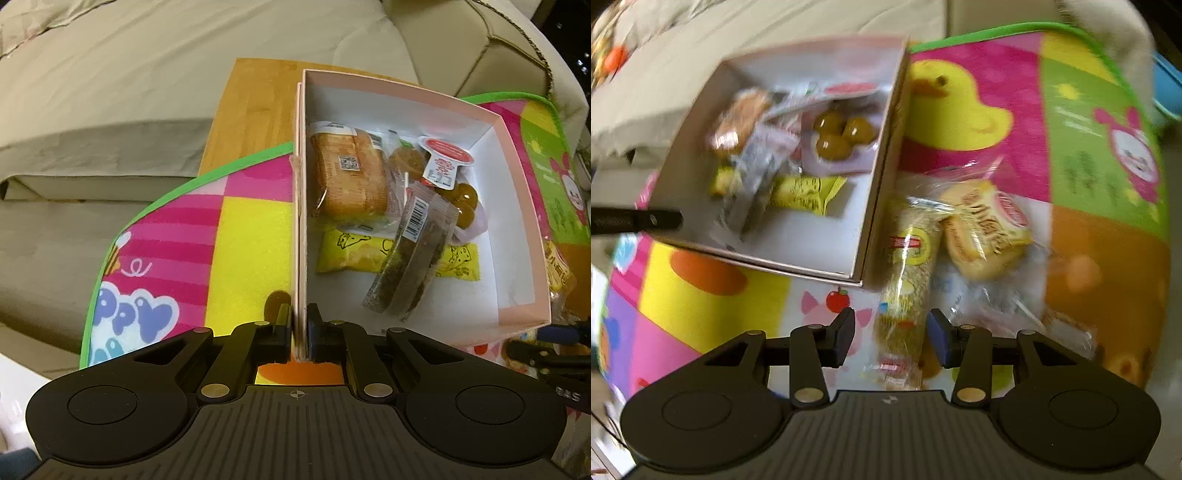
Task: Organize objects
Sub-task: 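Lift the oat bar packet with the right tool toward the box, then lower the oat bar packet into the pink box and open the right tool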
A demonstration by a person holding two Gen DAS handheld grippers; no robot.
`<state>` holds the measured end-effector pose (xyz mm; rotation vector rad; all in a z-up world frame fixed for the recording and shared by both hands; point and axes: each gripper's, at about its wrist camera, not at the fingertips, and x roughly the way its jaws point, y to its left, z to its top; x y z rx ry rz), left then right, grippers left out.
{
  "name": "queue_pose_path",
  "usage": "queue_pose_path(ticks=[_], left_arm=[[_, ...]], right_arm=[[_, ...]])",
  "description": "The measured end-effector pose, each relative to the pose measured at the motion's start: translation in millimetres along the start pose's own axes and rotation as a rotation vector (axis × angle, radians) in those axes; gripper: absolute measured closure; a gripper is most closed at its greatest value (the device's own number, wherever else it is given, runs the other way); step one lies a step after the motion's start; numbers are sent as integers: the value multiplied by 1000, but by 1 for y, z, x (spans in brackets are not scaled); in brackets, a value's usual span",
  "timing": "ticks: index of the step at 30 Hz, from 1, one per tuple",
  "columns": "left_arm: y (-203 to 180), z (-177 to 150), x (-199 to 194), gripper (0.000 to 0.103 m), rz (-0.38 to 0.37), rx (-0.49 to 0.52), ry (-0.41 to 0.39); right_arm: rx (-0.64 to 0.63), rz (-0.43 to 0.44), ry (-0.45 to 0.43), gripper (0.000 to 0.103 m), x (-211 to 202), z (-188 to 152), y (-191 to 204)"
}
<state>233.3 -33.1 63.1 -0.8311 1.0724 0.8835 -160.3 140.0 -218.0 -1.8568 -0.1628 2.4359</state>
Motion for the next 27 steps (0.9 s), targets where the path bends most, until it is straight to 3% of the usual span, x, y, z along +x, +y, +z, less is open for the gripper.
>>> queue_pose_path(ticks=[4, 14, 19, 24, 25, 27], left_arm=[[-4, -2, -1, 93, 14, 27, -10], [-7, -2, 4, 93, 4, 90, -9], [-6, 1, 4, 93, -10, 122, 7], [-3, 2, 5, 92, -45, 173, 22], [-3, 3, 5, 92, -54, 192, 24], [-1, 4, 6, 91, -71, 234, 26]], right_arm=[[-46, -42, -11, 70, 14, 5, -8], [-156, -105, -73, 70, 19, 20, -7], [-54, -84, -31, 75, 10, 17, -14], [60, -54, -41, 75, -35, -7, -7], [192, -80, -16, 75, -45, -12, -4], [246, -63, -15, 75, -69, -21, 4]])
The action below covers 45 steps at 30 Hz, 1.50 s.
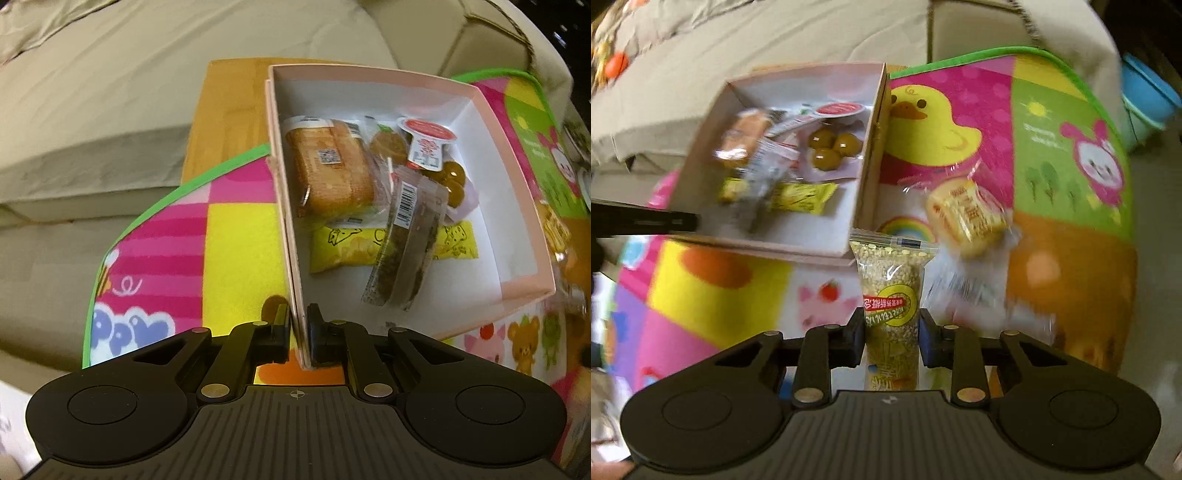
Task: Organize objects
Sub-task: 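Lower the oat bar packet into the pink box and open the right tool, then move the open right tool to the clear barcode packet and grasp it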
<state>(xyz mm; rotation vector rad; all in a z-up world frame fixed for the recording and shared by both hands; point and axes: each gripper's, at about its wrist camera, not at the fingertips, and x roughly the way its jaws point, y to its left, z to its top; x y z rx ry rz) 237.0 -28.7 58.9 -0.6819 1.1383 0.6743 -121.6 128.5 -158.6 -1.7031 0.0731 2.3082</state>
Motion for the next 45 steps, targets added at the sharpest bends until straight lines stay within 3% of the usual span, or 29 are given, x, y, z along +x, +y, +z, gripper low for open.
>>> queue_pose_path(ticks=[7, 15, 19, 24, 26, 28, 30, 35, 41, 45], left_arm=[[11, 6, 1, 90, -59, 74, -26], [22, 8, 0, 88, -109, 68, -16], [24, 7, 2, 88, -129, 66, -4], [20, 11, 5, 88, -135, 86, 0], [18, 12, 5, 88, -135, 109, 1], [17, 12, 5, 88, -135, 123, 2], [18, 12, 5, 88, -138, 121, -2], [16, 12, 5, 89, -126, 109, -4], [15, 9, 4, 91, -102, 127, -4], [12, 7, 7, 92, -81, 128, 3]], right_arm=[[73, 13, -46, 75, -83, -13, 32], [72, 51, -139, 75, -135, 36, 81], [66, 82, -131, 75, -124, 72, 107], [106, 99, -87, 75, -78, 125, 129], [130, 111, -92, 72, -62, 142, 134], [141, 91, -102, 59, -52, 149, 133], [154, 86, -117, 49, -53, 144, 128], [206, 53, -110, 41, -65, 102, 93], [185, -136, -41, 38, -71, 20, 39], [198, -208, 17, 36, -70, -26, 3]])
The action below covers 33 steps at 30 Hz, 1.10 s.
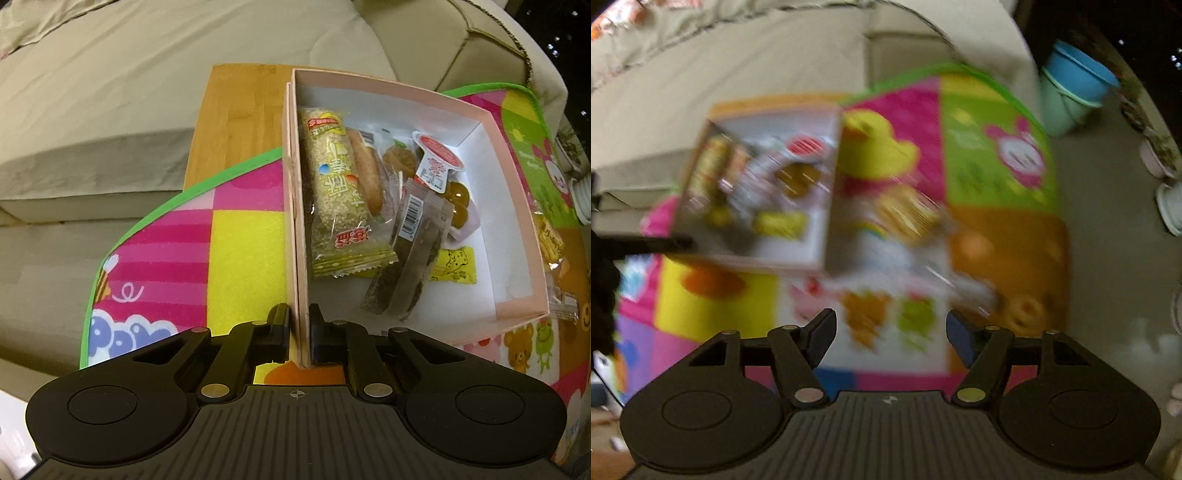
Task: Organize objects
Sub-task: 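Move the open right tool to the clear barcode packet and grasp it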
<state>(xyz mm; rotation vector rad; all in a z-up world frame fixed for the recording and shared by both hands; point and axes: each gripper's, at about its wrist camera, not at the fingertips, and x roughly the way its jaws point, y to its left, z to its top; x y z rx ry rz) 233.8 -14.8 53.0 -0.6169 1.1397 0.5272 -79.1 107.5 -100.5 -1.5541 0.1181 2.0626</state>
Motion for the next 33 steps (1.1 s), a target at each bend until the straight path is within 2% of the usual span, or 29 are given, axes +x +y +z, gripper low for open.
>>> queue_pose_path(ticks=[2, 8, 12, 14, 15, 20, 25, 27, 33], left_arm=[[-2, 0, 1, 92, -1, 45, 11], [-5, -1, 0, 92, 34, 7, 23], [-12, -2, -4, 92, 69, 19, 20], [-15, -3, -5, 92, 82, 11, 22], [-16, -4, -6, 92, 66, 89, 35], [-24, -7, -6, 92, 92, 110, 37], [-26, -9, -6, 92, 100, 128, 33], [-27, -10, -5, 92, 103, 135, 31], [-28, -11, -2, 92, 93, 166, 38]], right_arm=[[11, -7, 10, 35, 5, -9, -18], [-26, 2, 4, 34, 31, -9, -45], [-95, 14, -19, 22, 45, 1, -47], [-126, 23, -36, 21, 55, 3, -47], [-145, 28, -38, 21, 61, 3, -47], [-188, 40, -17, 21, 103, 15, -56], [4, 159, 58, 21, 136, 29, -76], [50, 196, 68, 20, 138, 25, -72], [31, 311, 103, 20, 125, -1, -38]])
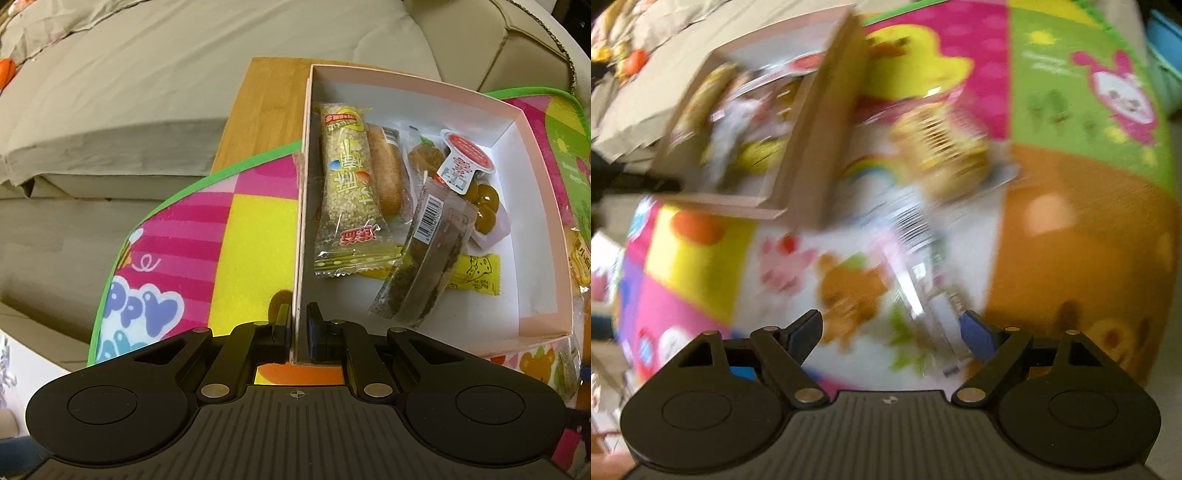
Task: Organize objects
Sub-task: 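Move the open right tool to the clear barcode packet and grasp it, then carry the clear packet into the pink box and open the right tool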
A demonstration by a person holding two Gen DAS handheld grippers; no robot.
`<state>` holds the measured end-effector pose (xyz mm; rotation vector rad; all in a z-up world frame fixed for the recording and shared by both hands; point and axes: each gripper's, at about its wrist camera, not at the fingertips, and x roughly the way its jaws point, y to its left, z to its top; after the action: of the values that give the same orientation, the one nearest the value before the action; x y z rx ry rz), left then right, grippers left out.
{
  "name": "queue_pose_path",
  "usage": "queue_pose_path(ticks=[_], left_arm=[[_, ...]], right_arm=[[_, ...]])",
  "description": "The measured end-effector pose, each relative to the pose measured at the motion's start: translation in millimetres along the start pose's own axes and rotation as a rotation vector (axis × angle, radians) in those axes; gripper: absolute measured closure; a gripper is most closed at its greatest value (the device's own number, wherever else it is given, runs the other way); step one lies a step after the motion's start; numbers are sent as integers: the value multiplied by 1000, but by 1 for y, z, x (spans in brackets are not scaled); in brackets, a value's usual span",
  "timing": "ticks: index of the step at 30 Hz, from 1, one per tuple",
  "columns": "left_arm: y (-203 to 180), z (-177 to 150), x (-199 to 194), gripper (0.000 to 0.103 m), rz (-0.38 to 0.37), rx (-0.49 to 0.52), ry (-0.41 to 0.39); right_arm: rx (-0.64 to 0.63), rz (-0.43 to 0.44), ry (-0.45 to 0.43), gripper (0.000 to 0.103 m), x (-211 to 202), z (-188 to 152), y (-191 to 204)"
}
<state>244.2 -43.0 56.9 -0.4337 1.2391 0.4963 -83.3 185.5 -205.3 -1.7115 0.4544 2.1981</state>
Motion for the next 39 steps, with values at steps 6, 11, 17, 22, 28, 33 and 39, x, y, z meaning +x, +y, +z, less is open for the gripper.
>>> queue_pose_path(ticks=[6, 11, 17, 22, 28, 33, 39], left_arm=[[3, -2, 1, 92, -27, 28, -1], [4, -5, 1, 92, -54, 63, 3], [7, -5, 3, 92, -85, 111, 8], [11, -1, 4, 92, -131, 175, 22], [11, 3, 6, 92, -156, 242, 39], [10, 2, 5, 92, -158, 294, 39], [15, 3, 7, 89, -210, 340, 30]], right_arm=[[-116, -133, -85, 21, -9, -7, 14], [-119, -214, -82, 25, 6, 9, 1], [-111, -252, -72, 47, 25, 15, 22], [-88, -250, -13, 71, 24, 14, 43], [-38, -260, -18, 71, -11, -1, 72], [-6, -275, -105, 71, -79, -7, 98], [-5, -317, -235, 71, -156, 10, 128]])
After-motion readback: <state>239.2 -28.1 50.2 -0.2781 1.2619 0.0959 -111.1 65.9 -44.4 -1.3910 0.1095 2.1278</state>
